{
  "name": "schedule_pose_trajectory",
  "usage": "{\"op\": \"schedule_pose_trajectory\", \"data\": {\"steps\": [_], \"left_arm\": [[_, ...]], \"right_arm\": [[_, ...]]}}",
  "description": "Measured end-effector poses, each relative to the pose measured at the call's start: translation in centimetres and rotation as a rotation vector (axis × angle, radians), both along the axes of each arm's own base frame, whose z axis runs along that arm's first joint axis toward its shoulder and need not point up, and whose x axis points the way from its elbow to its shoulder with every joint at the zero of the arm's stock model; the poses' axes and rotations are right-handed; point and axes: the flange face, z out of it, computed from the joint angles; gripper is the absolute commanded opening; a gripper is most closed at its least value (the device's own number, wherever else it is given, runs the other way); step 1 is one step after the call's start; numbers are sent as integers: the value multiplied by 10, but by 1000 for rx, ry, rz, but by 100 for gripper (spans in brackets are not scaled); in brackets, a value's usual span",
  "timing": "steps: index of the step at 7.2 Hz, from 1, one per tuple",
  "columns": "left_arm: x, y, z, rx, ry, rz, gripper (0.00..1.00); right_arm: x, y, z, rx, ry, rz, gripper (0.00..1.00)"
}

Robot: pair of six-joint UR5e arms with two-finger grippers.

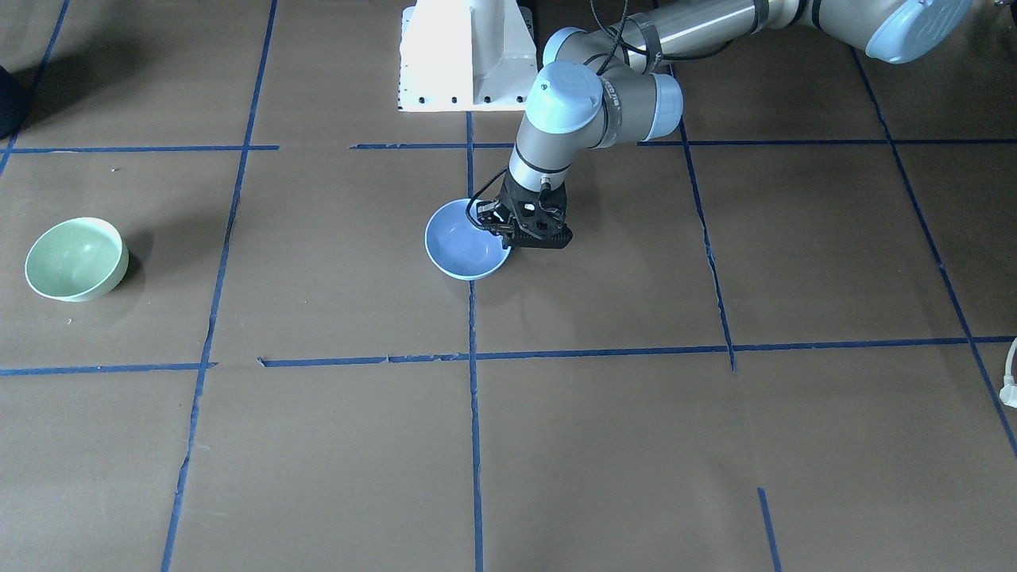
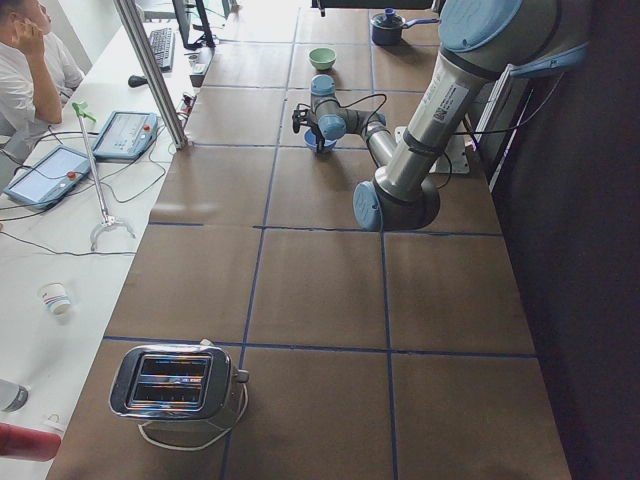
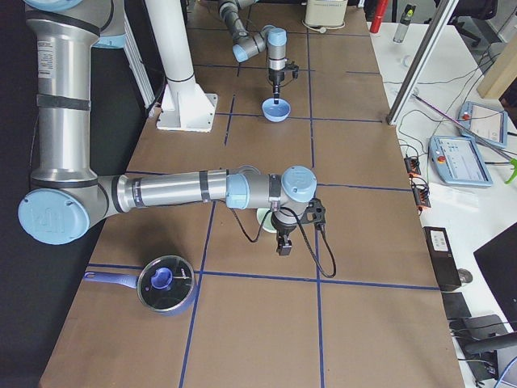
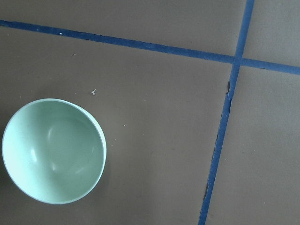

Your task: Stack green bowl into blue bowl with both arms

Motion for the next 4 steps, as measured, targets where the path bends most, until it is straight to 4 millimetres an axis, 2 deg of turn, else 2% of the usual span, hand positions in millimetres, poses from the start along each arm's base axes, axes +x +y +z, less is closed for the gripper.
{"op": "schedule_pose_trajectory", "data": {"steps": [1, 2, 3, 4], "left_arm": [[-14, -7, -6, 8, -2, 3, 100], [-45, -22, -15, 8, -24, 33, 100], [-95, -37, -17, 28, -69, 87, 100], [-162, -54, 2, 93, -135, 147, 100]], "right_arm": [[-1, -2, -5, 8, -1, 1, 100], [-2, -6, -12, 11, -1, 10, 100], [-5, -11, -23, 15, -3, 24, 100], [-11, -12, -39, 21, -5, 36, 100]]}}
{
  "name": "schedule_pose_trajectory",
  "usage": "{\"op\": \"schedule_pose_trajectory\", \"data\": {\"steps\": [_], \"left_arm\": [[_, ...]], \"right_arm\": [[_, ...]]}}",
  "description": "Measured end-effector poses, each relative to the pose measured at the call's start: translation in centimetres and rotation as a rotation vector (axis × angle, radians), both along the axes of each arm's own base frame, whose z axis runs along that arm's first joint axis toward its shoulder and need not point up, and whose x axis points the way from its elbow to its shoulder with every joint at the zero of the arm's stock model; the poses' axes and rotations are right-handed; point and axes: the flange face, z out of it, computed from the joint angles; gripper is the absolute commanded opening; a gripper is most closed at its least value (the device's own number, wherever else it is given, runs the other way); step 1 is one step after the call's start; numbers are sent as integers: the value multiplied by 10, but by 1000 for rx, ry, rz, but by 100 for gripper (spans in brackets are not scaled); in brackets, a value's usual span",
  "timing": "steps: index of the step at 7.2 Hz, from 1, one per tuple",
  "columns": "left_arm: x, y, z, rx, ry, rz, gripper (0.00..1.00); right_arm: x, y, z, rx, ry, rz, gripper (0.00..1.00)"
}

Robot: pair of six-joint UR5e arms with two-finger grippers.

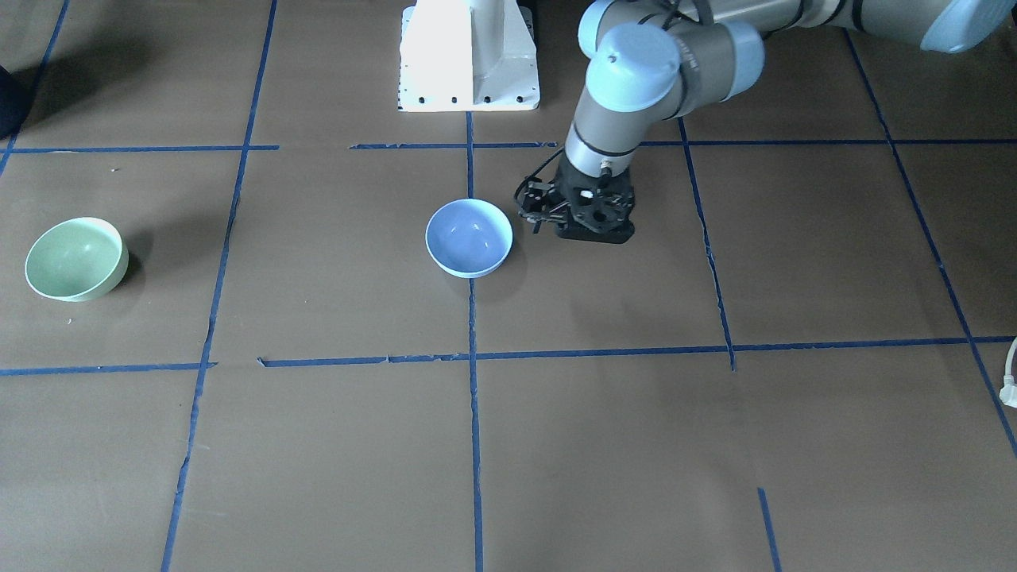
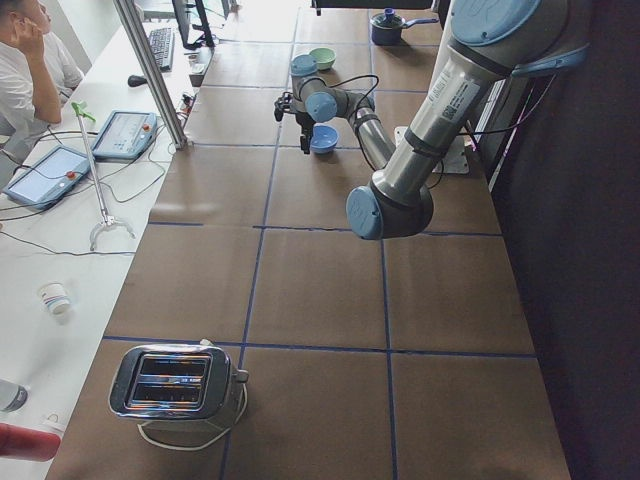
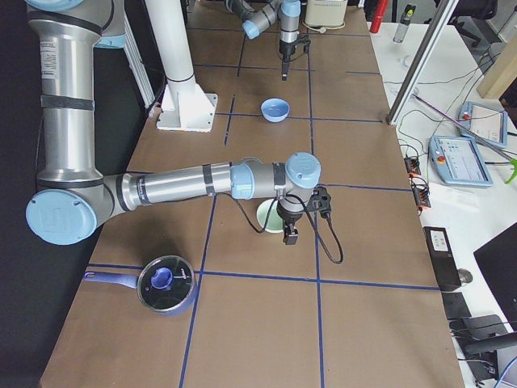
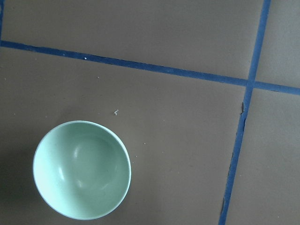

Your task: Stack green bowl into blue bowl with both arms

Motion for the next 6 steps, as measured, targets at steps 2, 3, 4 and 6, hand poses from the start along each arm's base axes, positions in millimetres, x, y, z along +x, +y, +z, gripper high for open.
{"op": "schedule_pose_trajectory", "data": {"steps": [2, 3, 4, 6], "left_arm": [[-155, -48, 96, 137, -107, 134, 100], [-251, -73, 163, 165, -124, 180, 100], [-337, -84, 228, 159, -106, 197, 100], [-442, -46, 337, 81, -69, 151, 100]], "right_arm": [[-17, 3, -29, -7, 2, 35, 100], [-22, 8, -34, -10, -2, 68, 100], [-28, 16, -32, -14, -15, 118, 100], [-36, 36, -22, -21, -48, 201, 98]]}}
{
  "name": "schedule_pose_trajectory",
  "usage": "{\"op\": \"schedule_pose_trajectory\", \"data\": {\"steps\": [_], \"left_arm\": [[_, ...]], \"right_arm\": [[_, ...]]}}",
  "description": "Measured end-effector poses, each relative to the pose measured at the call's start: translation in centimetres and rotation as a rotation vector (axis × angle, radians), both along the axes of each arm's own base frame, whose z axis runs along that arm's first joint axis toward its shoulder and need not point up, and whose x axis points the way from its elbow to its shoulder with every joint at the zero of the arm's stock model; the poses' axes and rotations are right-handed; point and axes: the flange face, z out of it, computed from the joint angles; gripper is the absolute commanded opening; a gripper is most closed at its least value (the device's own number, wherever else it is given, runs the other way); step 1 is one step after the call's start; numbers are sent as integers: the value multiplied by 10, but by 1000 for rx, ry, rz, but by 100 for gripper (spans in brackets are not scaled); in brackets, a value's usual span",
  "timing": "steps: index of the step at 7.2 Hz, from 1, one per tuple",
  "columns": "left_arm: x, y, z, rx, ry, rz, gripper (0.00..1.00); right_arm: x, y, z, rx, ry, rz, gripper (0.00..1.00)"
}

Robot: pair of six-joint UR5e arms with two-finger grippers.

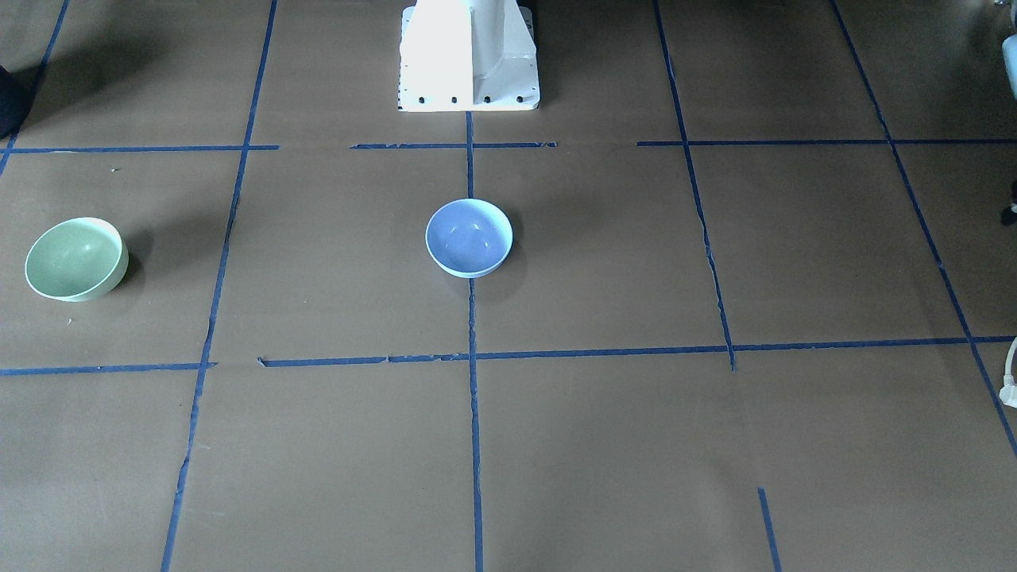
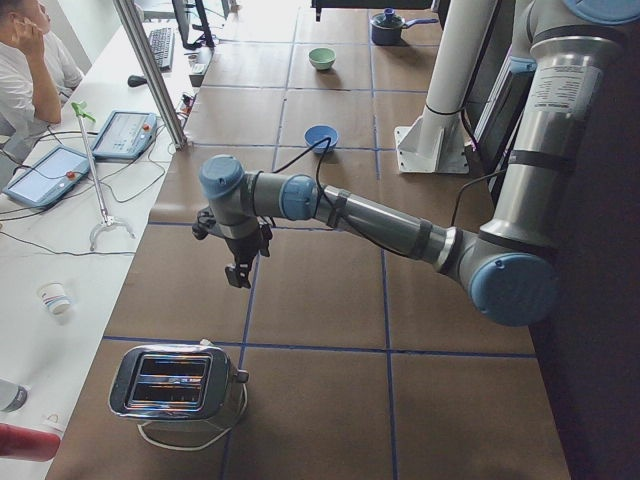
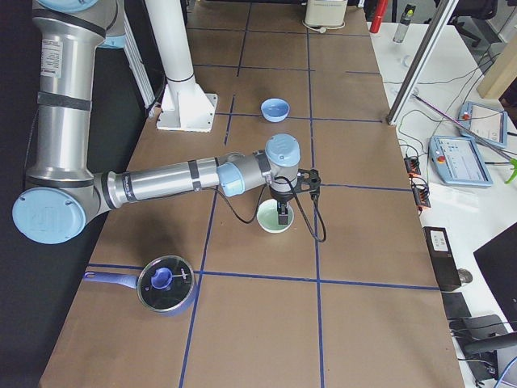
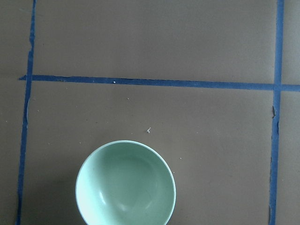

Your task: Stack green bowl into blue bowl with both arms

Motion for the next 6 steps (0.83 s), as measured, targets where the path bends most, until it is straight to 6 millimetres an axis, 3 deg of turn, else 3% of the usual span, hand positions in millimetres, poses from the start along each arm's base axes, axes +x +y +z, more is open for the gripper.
{"op": "schedule_pose_trajectory", "data": {"steps": [1, 2, 4, 6], "left_arm": [[-23, 26, 34, -21, 5, -33, 100], [-32, 39, 48, -19, 8, -52, 100], [-36, 46, 51, -6, 9, -63, 100], [-37, 46, 49, -2, 9, -65, 100]], "right_arm": [[-1, 12, 11, -6, -3, 18, 96], [-2, 18, 22, -13, -1, 31, 95], [-30, 19, 59, -6, 11, 38, 90], [-75, 22, 88, -1, -19, 69, 67]]}}
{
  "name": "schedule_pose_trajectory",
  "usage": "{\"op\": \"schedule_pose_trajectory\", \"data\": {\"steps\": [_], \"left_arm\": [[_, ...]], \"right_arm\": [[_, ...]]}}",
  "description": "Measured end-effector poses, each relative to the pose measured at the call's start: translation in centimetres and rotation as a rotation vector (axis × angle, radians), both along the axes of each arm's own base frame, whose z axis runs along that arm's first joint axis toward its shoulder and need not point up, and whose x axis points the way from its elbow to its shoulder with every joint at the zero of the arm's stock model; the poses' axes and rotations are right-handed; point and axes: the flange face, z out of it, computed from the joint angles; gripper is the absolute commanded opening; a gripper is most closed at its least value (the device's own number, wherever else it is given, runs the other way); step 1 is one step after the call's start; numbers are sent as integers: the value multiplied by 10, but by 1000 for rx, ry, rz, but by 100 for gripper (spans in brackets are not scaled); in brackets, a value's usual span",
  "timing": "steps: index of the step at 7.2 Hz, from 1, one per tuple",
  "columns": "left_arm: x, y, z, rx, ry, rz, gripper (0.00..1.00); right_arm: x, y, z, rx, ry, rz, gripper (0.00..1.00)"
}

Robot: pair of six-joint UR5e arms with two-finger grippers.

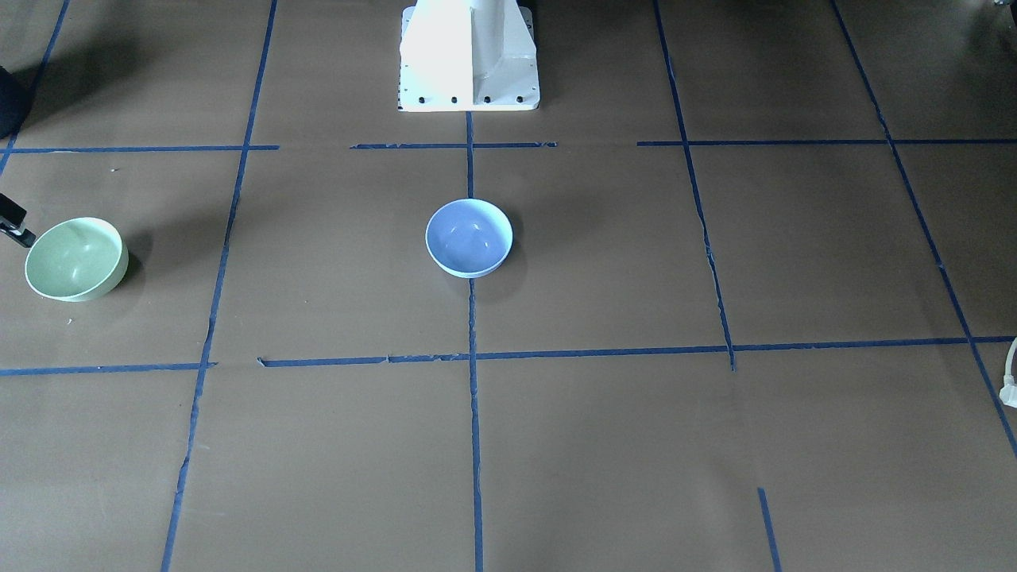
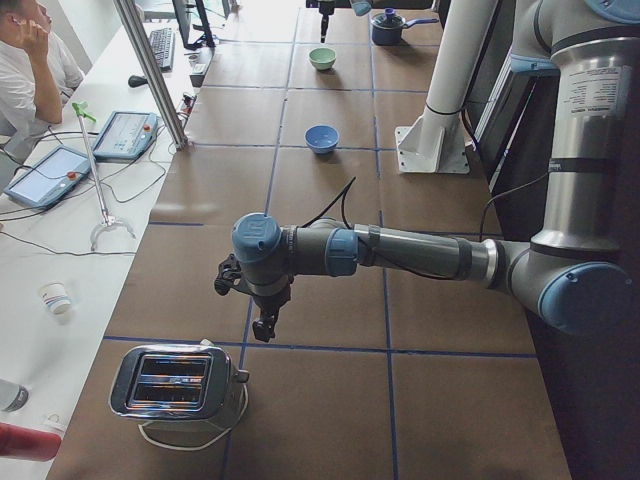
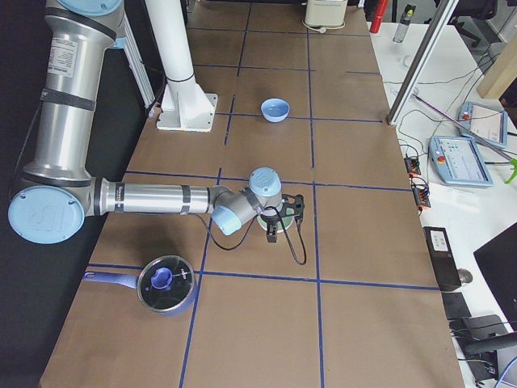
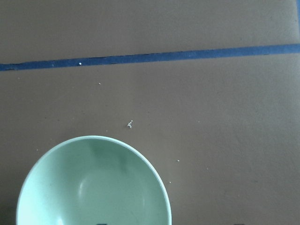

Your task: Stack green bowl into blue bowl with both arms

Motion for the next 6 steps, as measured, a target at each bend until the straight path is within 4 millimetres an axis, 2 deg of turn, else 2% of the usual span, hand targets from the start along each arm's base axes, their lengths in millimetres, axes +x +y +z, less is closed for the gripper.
{"op": "schedule_pose_trajectory", "data": {"steps": [2, 3, 4, 5, 6], "left_arm": [[0, 0, -1, 2, 0, -3, 100], [-1, 0, -2, 3, 0, -4, 100], [-1, -1, -4, 5, 0, -5, 100], [-1, -1, -5, 8, 0, -6, 100], [-2, -1, -7, 10, 0, -8, 100]], "right_arm": [[-13, 5, 15, 10, -19, 4, 29], [-14, 6, 17, 11, -22, 4, 25], [-14, 6, 18, 11, -22, 3, 15], [-15, 5, 18, 13, -24, 3, 0], [-17, 1, 14, 20, -28, 3, 0]]}}
